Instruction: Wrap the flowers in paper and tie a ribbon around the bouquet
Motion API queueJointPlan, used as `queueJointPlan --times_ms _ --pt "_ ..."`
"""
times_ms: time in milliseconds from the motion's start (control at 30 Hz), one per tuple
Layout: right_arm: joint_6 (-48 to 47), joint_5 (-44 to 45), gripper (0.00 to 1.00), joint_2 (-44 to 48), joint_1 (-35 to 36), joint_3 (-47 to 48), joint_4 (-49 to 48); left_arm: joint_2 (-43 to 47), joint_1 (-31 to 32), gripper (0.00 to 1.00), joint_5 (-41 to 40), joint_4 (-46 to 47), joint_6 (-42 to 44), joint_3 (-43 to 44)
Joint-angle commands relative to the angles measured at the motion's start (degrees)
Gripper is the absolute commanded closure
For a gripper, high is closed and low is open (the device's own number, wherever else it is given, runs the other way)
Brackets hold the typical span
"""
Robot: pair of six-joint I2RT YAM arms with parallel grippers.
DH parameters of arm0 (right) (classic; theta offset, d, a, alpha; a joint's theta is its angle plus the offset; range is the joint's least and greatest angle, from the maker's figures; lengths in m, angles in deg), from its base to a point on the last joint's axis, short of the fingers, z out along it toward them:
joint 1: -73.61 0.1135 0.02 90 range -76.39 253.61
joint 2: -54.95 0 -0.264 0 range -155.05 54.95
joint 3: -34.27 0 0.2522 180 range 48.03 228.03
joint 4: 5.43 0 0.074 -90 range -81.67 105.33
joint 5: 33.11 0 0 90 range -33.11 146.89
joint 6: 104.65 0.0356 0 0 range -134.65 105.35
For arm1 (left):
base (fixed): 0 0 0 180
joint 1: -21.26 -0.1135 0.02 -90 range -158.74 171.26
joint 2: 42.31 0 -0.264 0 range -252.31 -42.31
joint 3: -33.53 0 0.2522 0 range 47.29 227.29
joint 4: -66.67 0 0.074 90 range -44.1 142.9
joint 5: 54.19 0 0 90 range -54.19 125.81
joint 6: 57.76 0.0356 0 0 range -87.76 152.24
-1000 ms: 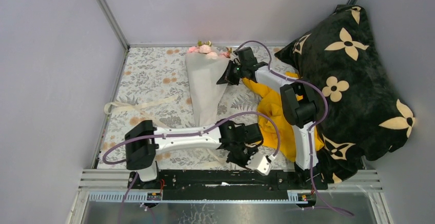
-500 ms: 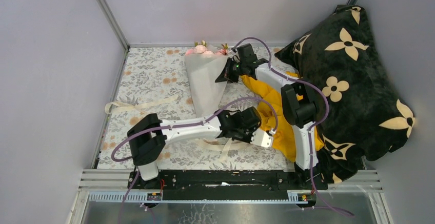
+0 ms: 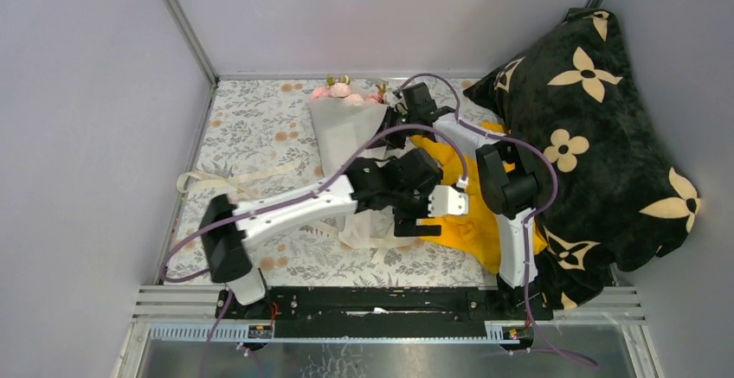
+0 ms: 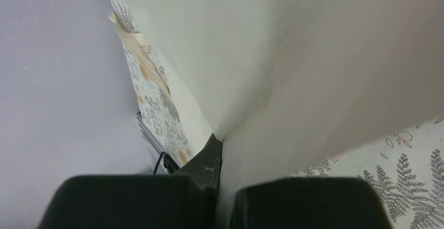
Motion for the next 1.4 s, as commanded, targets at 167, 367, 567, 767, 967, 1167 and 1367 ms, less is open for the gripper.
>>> queueJointPlan --times_ms 167,367,567,767,967,1167,1367 --pt "6.51 -1.96 1.00 8.15 -0.18 -7.84 -9.22 13.89 -10.86 0.01 -5.22 -4.06 -14.26 -4.61" --pt "11.57 1.23 1.00 12.17 0.64 -14.07 -16.84 13.52 -11.71 0.01 -16.80 7.07 -16.84 -18.51" --pt "15.41 4.70 1.00 15.14 2.48 -19.56 -21.20 8.13 -11.67 0.01 -16.80 10.18 -19.71 -20.57" --pt "16.82 7.04 1.00 14.75 3.51 -21.49 -23.34 0.87 -11.74 0.01 -23.50 14.33 -21.29 -18.74" --pt "14.47 7.64 1.00 15.36 3.51 -23.28 -21.88 -1.66 -12.83 0.04 -28.22 19.71 -19.97 -23.17" --pt "9.51 8.48 1.00 15.35 3.51 -21.71 -17.64 -0.55 -13.22 0.36 -26.21 20.30 -20.44 -25.33" --pt "3.49 7.87 0.89 15.74 3.42 -19.52 -10.25 -0.69 -15.89 0.80 -22.80 19.57 -22.24 -26.57"
